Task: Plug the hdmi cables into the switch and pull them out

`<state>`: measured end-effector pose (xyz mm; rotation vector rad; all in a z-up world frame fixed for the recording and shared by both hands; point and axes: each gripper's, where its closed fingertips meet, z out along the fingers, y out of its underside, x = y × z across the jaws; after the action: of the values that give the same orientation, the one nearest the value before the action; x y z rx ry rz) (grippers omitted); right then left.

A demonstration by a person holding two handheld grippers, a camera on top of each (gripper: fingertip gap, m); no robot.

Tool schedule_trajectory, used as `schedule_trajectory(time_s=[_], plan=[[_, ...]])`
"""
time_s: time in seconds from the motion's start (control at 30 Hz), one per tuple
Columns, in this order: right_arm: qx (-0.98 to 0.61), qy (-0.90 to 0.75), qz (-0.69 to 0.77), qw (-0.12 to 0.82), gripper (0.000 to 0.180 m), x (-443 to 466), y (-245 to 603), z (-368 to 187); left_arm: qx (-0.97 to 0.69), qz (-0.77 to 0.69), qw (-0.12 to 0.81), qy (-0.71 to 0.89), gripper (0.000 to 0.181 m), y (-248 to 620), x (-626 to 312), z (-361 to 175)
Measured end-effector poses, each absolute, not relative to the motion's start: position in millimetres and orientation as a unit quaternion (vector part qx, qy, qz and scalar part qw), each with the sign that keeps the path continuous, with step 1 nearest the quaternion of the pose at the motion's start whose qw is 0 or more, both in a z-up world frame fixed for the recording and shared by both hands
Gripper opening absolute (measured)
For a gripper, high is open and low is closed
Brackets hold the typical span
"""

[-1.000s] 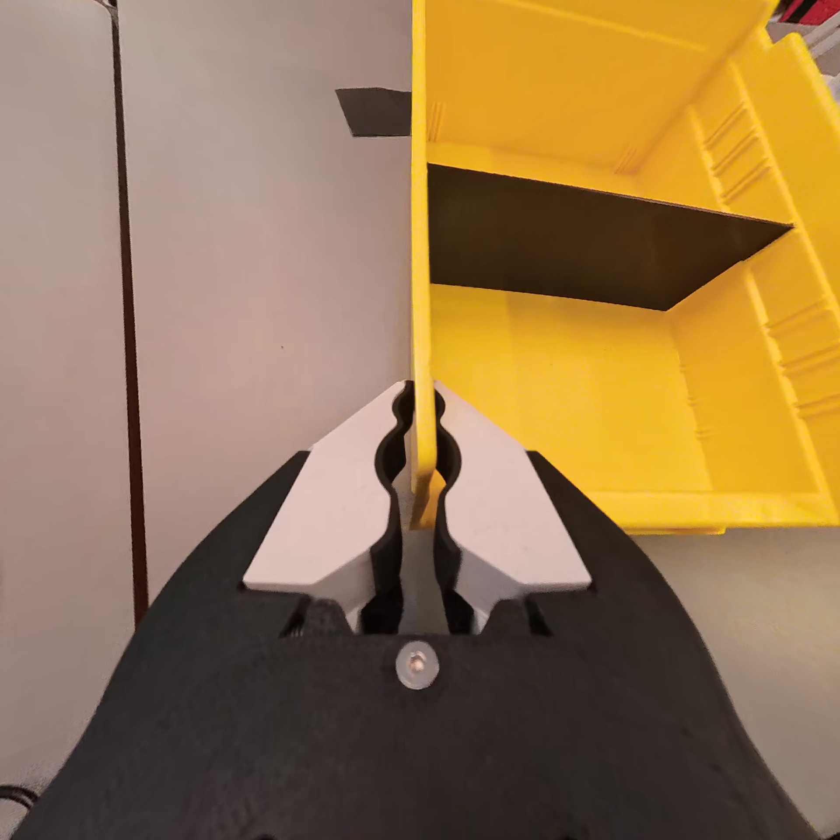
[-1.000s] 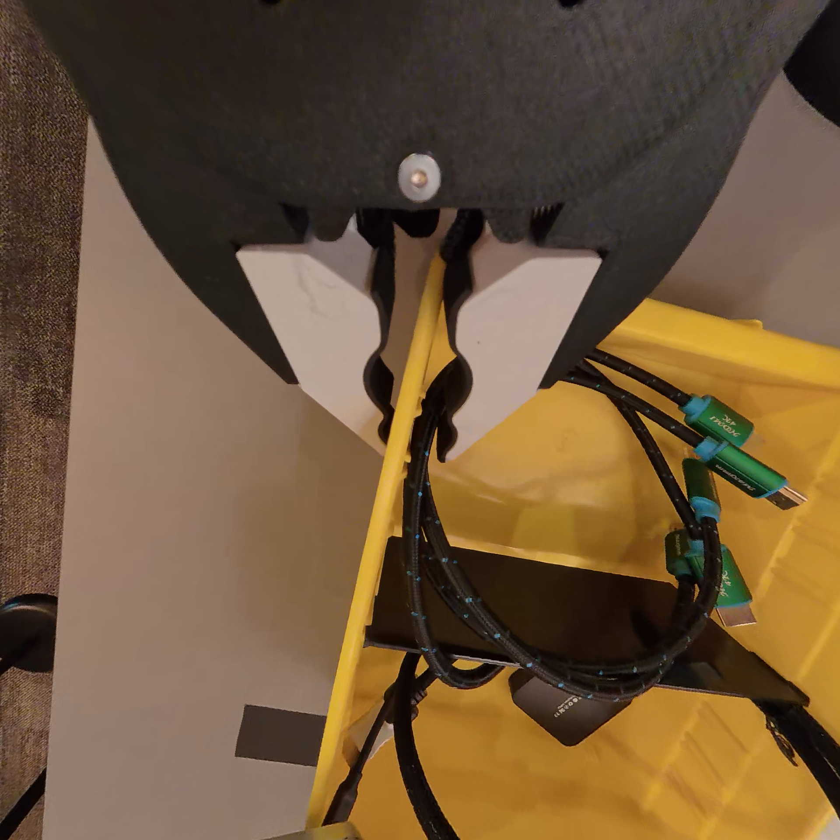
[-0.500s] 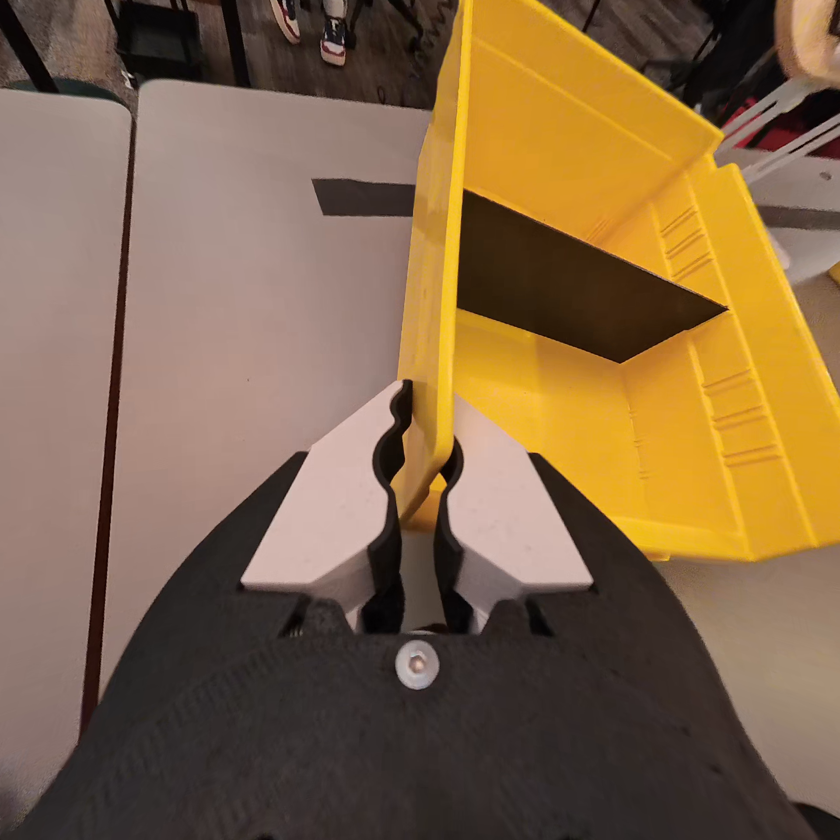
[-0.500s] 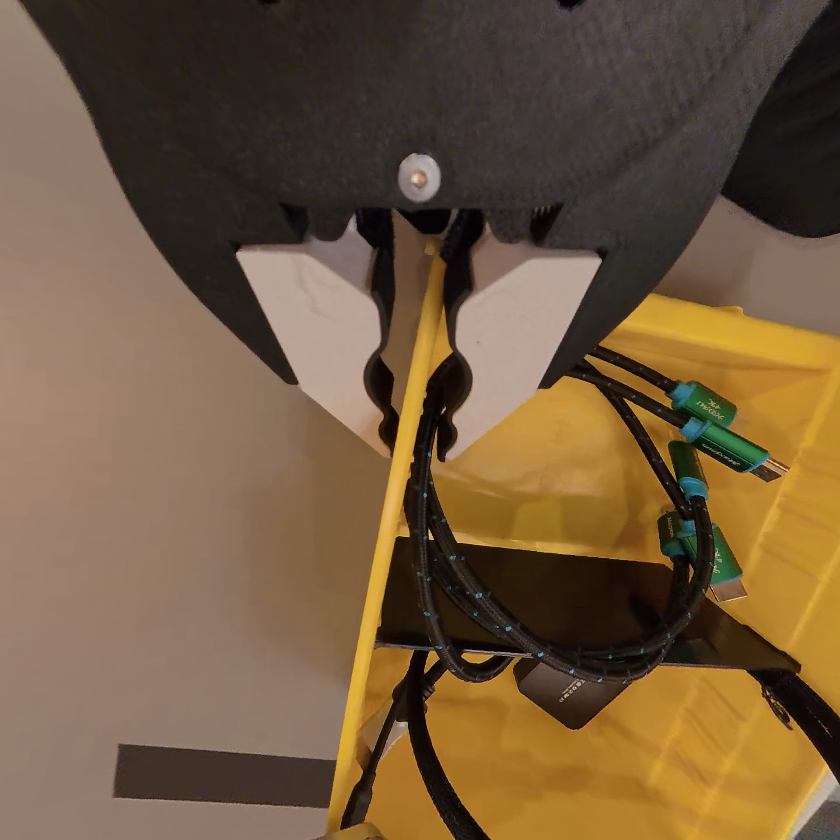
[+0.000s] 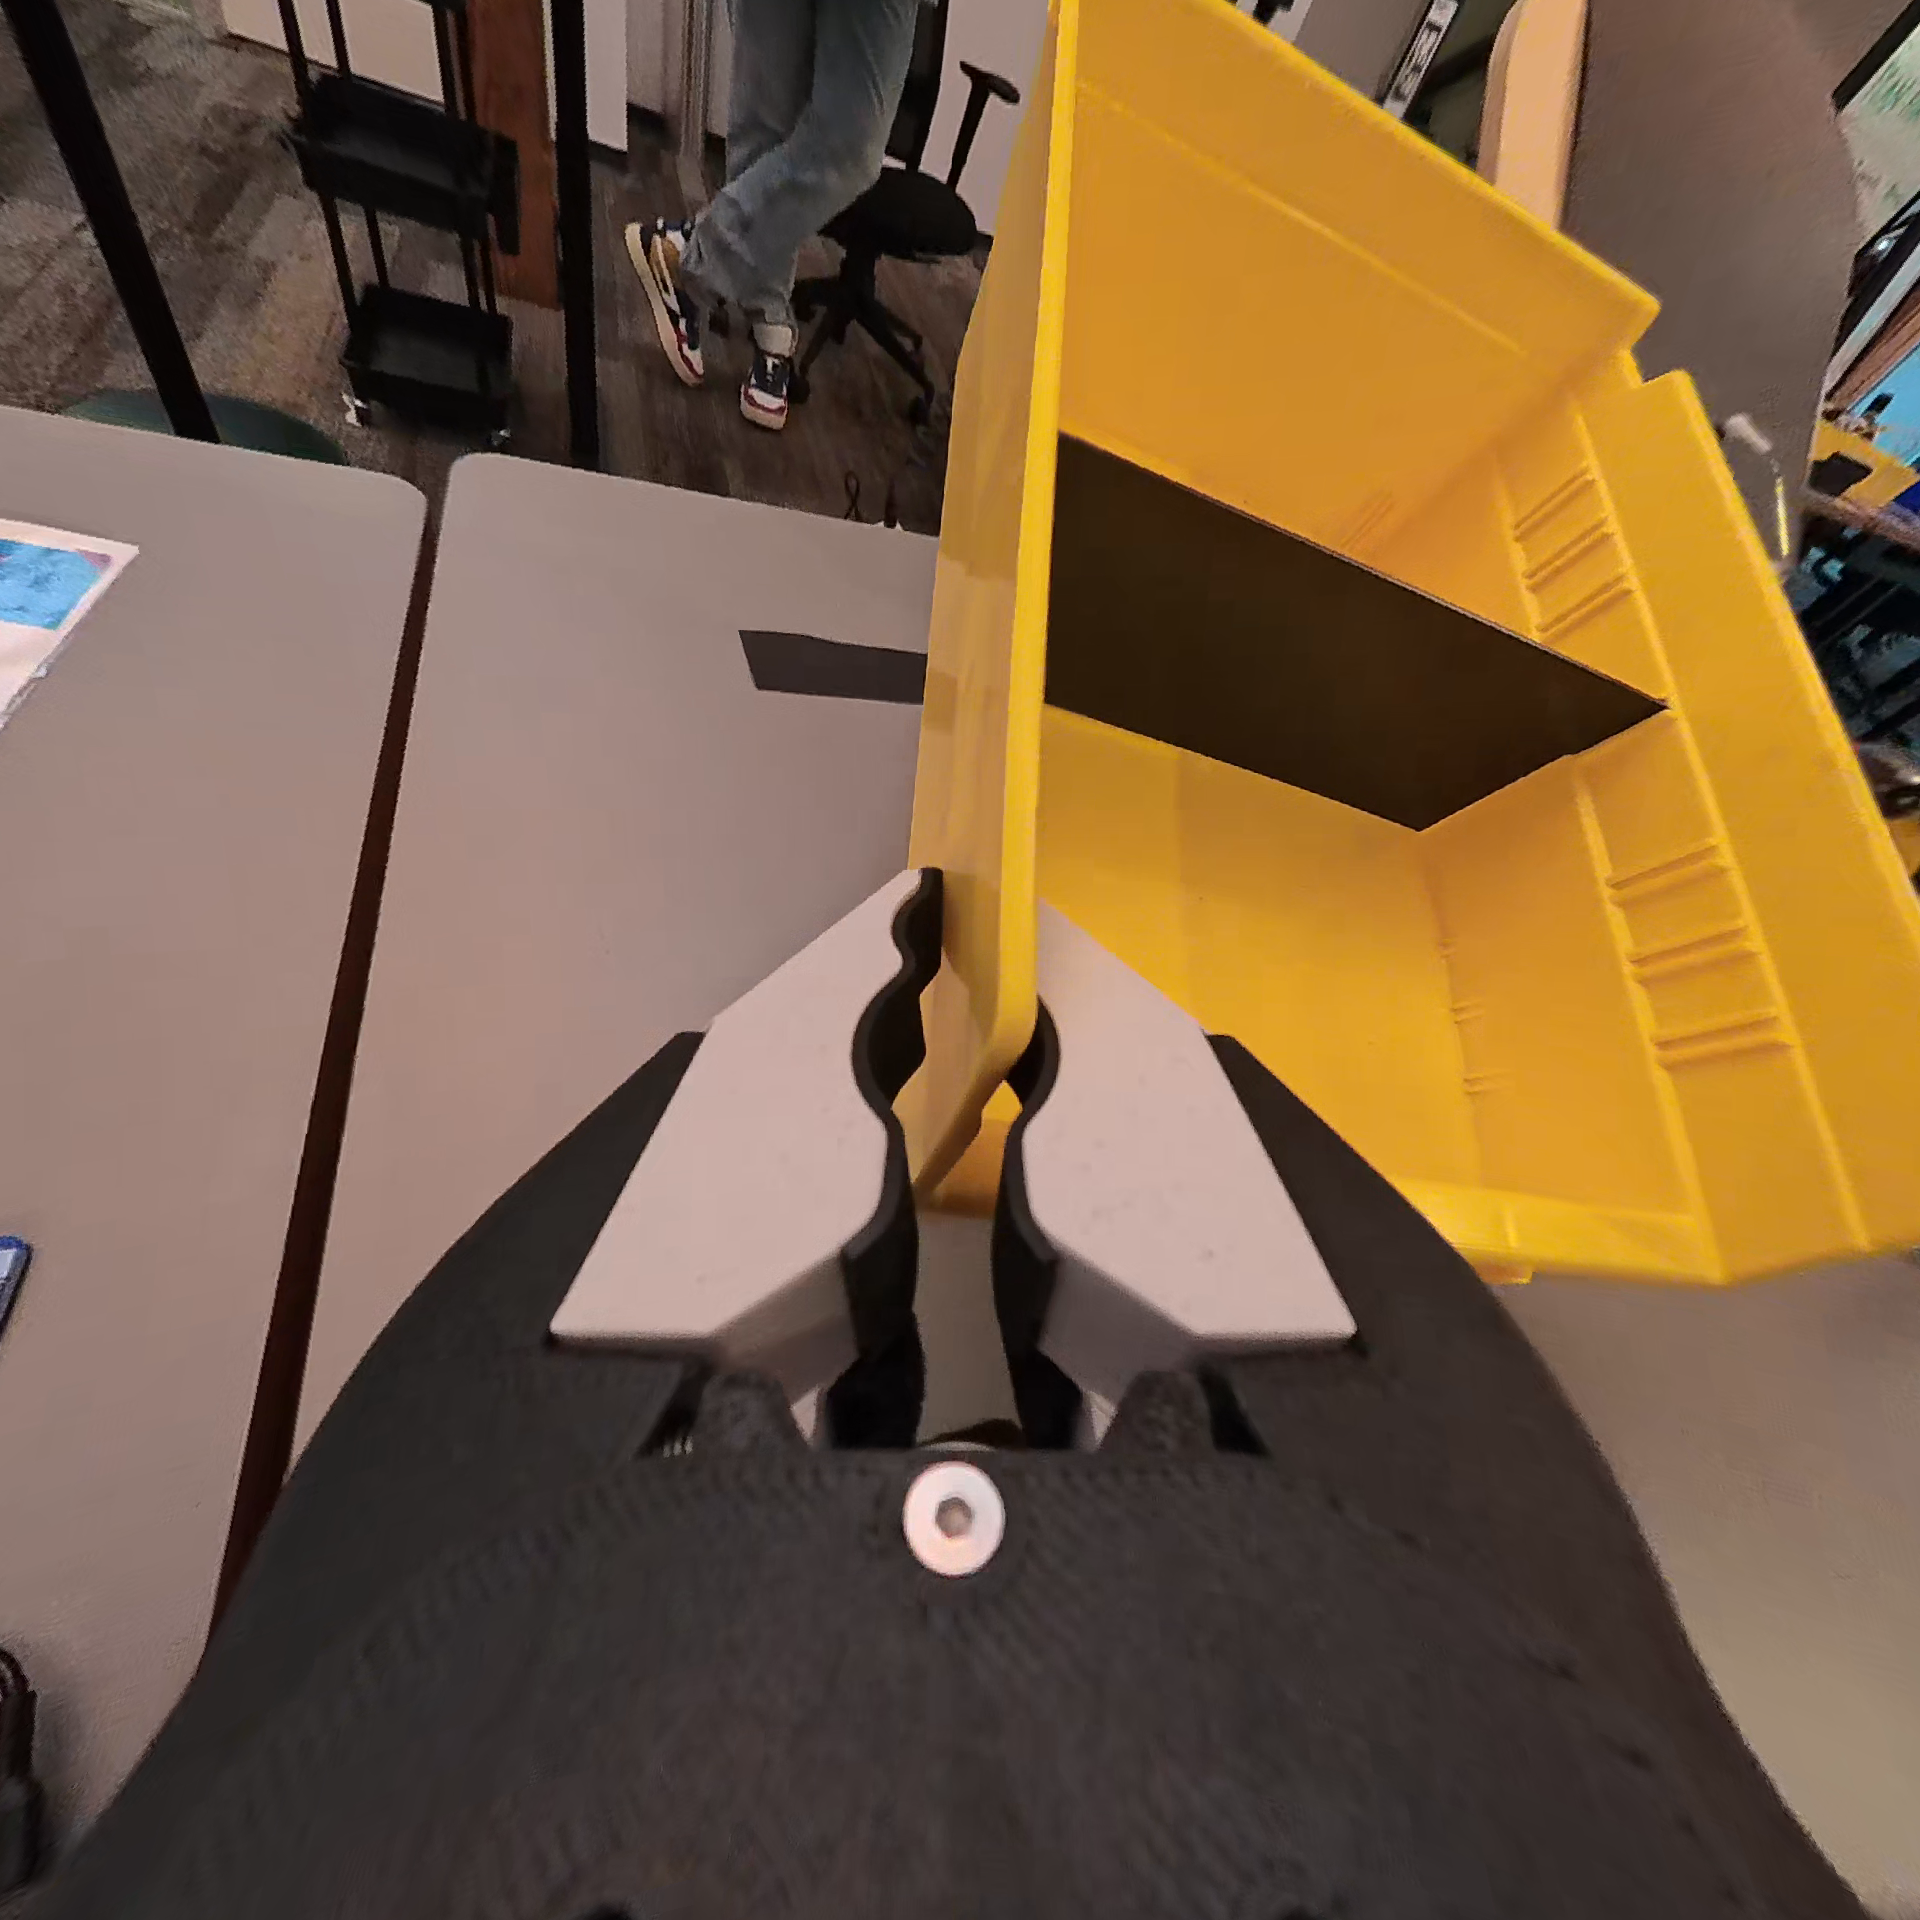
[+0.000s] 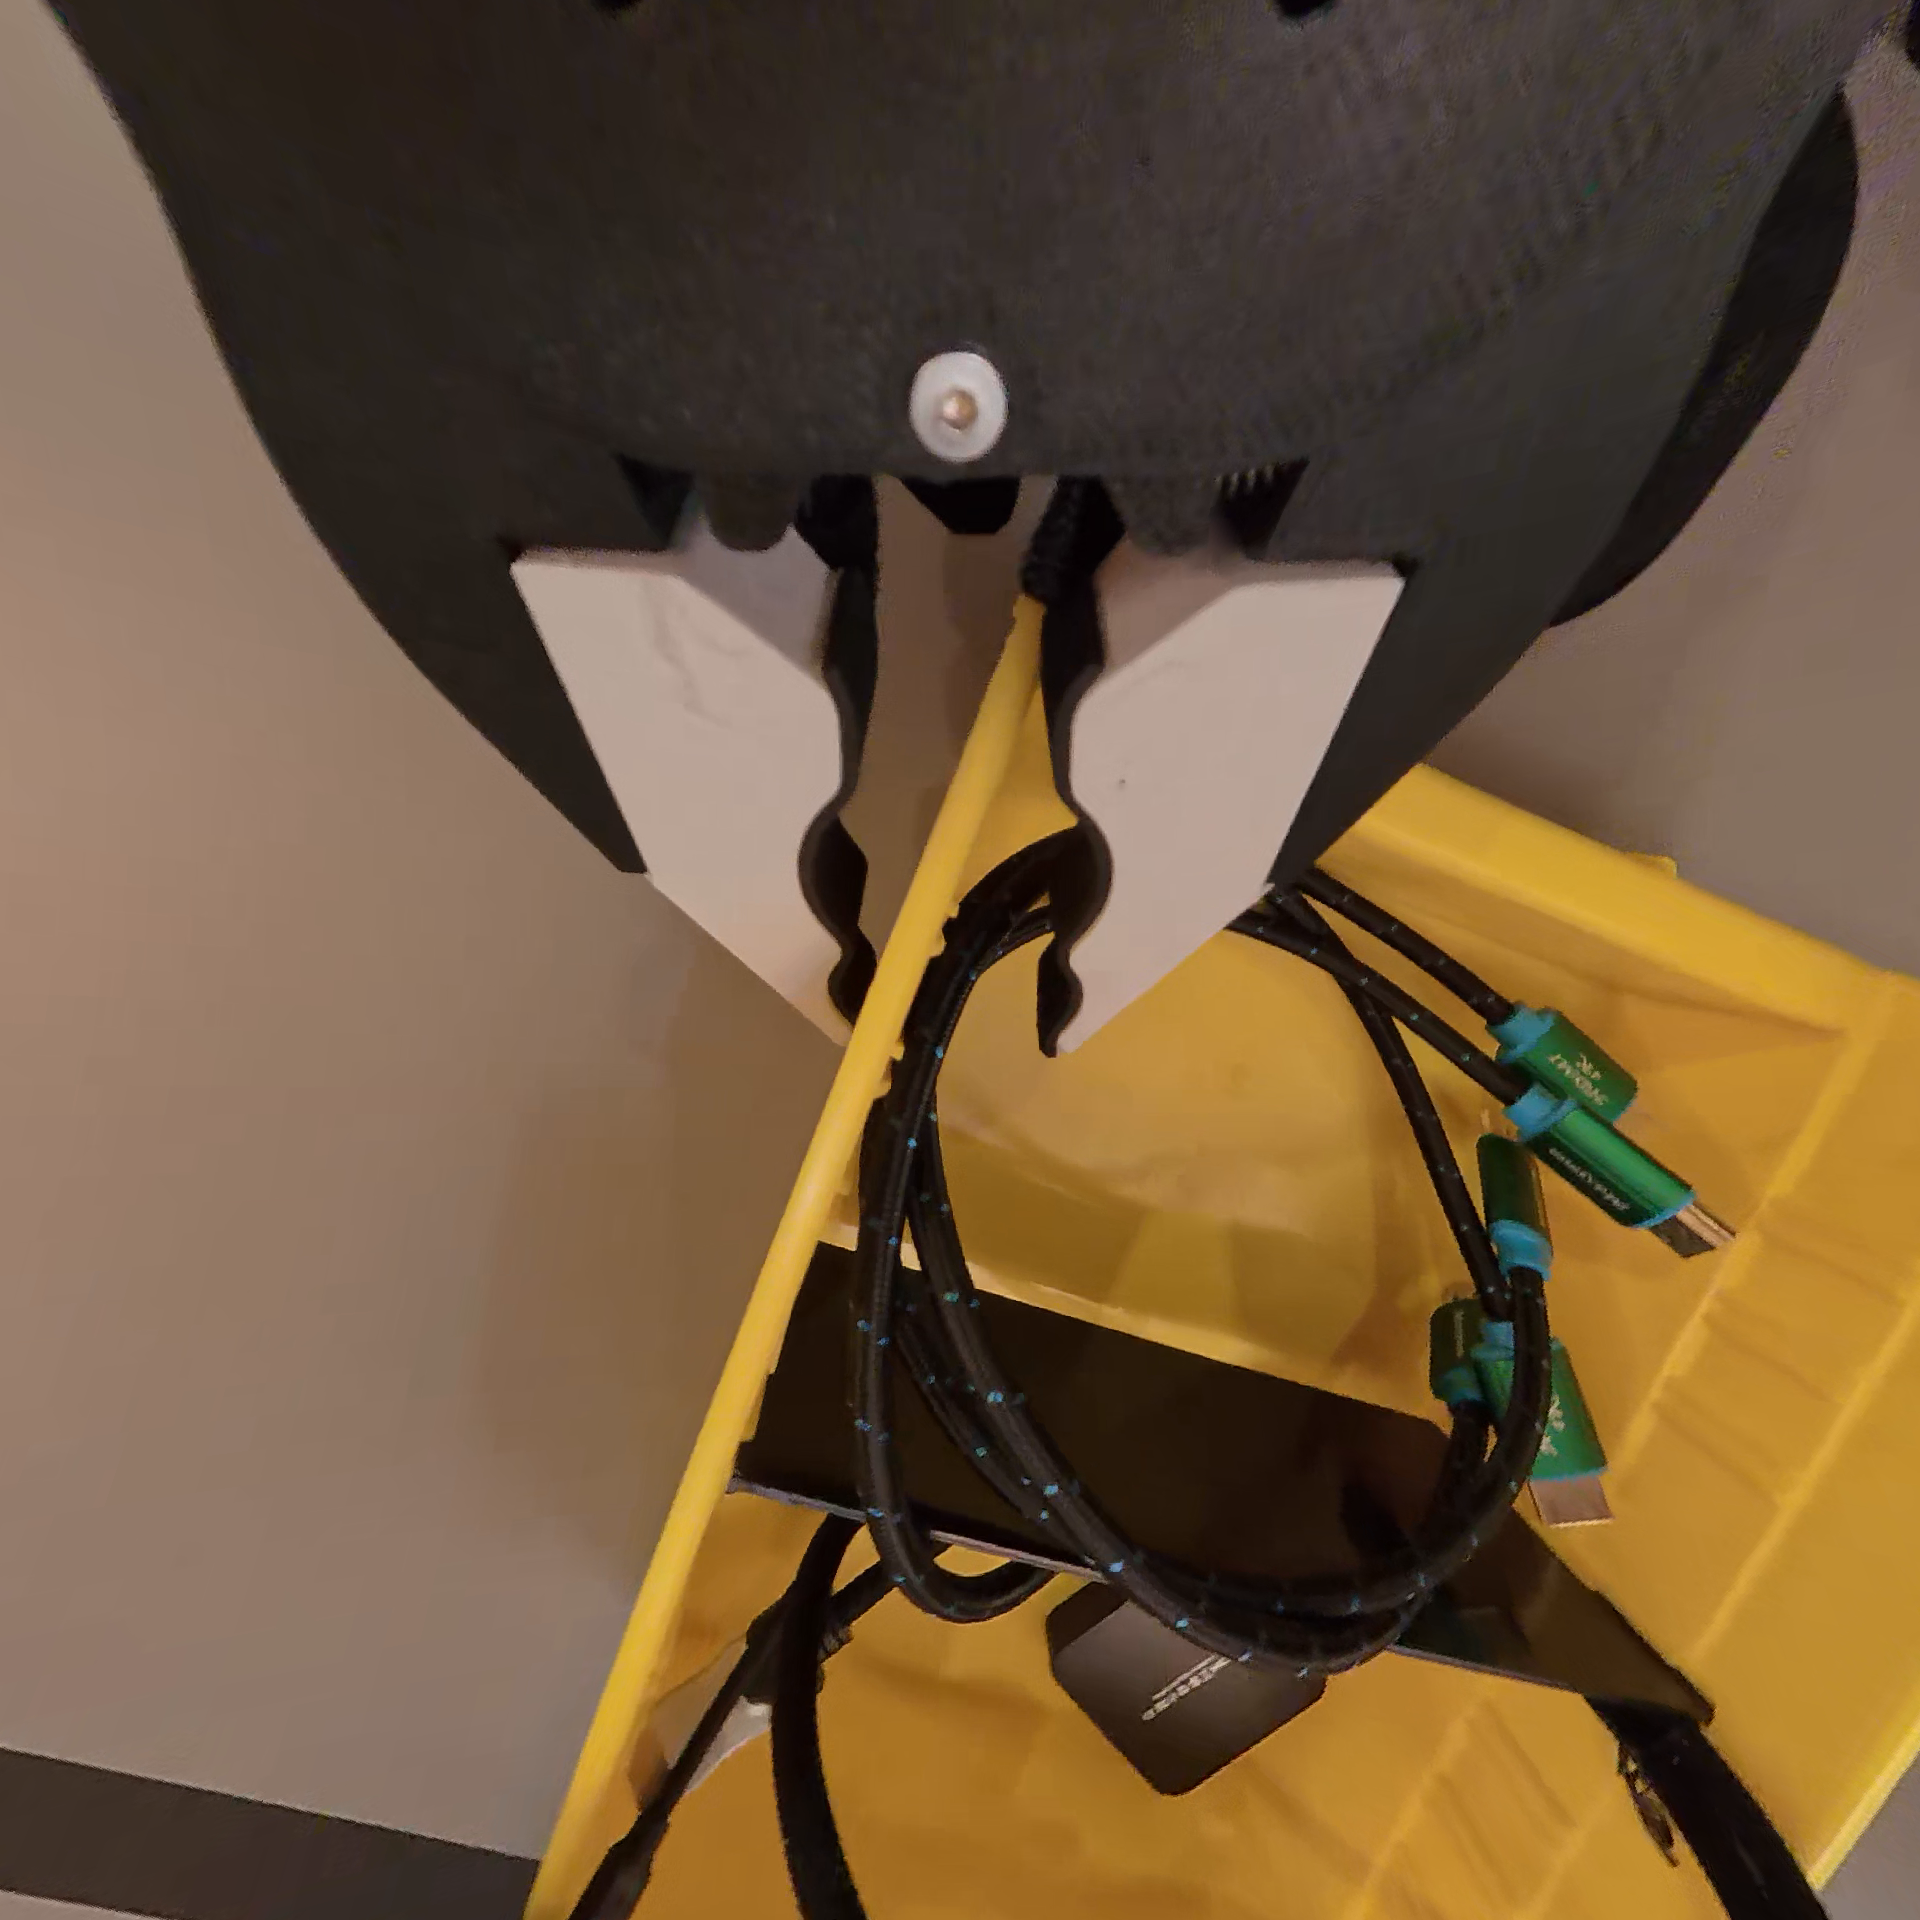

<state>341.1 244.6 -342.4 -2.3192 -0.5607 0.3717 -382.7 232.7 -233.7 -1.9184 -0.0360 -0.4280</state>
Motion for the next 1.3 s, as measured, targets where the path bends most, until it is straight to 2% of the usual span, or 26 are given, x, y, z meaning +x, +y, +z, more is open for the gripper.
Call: schedule_trajectory(time_s=[0.27, 0.8, 1.03, 1.3], plan=[[-0.897, -0.247, 0.162, 0.33, 0.044, 278, 232, -346, -0.789, -0.214, 0.575, -0.034, 0.004, 225, -397, -221], [-0.873, -0.295, 0.196, 0.336, 0.056, 144, 226, -345, -0.753, -0.244, 0.608, -0.058, 0.004, 217, -416, -204], [-0.853, -0.321, 0.232, 0.341, 0.073, 73, 220, -346, -0.748, -0.246, 0.612, -0.066, 0.005, 217, -419, -202], [-0.828, -0.369, 0.247, 0.343, 0.082, 0, 217, -349, -0.741, -0.243, 0.623, -0.058, 0.005, 215, -417, -189]])
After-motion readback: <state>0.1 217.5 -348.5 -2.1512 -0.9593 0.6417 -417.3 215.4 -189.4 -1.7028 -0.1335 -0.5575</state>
